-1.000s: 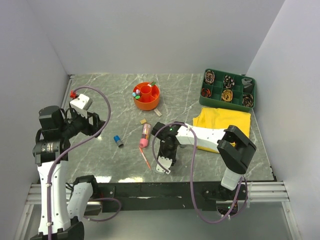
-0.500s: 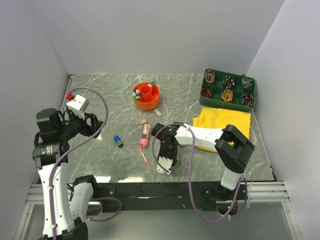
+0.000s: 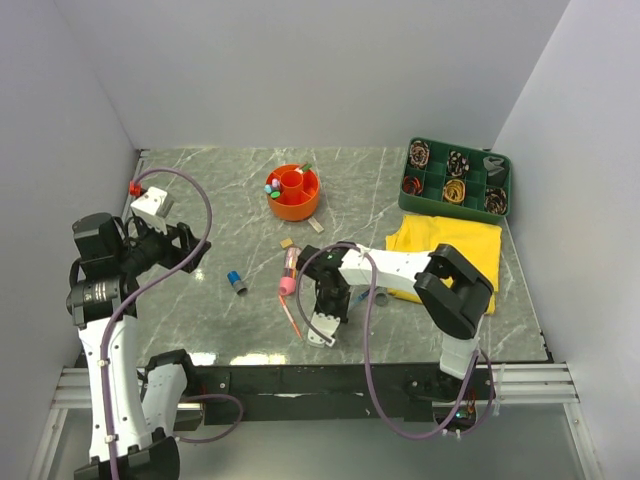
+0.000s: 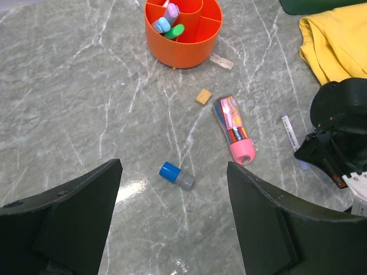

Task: Sort the stationery into containers
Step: Pick up the pen from the center of the board, then place the pen in the storage box.

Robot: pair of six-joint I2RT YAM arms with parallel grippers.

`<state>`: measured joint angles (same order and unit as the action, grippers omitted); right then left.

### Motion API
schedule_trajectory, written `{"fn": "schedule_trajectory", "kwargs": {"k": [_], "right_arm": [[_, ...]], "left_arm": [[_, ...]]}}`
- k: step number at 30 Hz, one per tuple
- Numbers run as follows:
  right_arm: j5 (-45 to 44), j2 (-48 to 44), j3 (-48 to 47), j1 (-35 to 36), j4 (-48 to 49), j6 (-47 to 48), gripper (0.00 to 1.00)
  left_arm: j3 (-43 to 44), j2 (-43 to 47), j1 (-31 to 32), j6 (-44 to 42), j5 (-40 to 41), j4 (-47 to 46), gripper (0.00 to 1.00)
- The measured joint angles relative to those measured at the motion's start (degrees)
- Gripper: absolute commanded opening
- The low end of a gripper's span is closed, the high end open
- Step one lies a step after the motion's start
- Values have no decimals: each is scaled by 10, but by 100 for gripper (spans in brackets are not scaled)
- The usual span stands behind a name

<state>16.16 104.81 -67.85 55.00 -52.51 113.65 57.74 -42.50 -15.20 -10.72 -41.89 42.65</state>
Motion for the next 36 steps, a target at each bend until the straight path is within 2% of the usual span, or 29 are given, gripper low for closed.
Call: {"fn": "schedule_trajectory", "kwargs": {"k": [3,7,10,13,16,22,25,30,36], "right_arm": [[18,6,-21,1,-3,0,0],[63,7,-116,2,2,-11,0],[100,2,-199,1,65,-65,0],[136,-8,-265,-9,132,-160,0],[178,-18,-316,-39,204,-296,0],[252,-24,-346,-195,481,-748,0],[264,-14,-344,-255,607,-899,0],[274,37,-346,-277,761,-1059,0],[256,172,-426,-292,852,-1204,0]], "left_arm": [[0,-3,-1,0,-4,0,80],[0,-7,-1,2,-10,-8,80],[6,-17,-1,8,-18,-14,80],[21,-33,-1,9,-26,-14,80],[33,-48,-2,9,-40,-20,80],[32,-65,-2,29,-68,-56,78],[29,-73,-8,35,-88,-65,79],[29,-91,-18,26,-110,-58,79],[29,-100,-55,17,-131,-34,79]]}}
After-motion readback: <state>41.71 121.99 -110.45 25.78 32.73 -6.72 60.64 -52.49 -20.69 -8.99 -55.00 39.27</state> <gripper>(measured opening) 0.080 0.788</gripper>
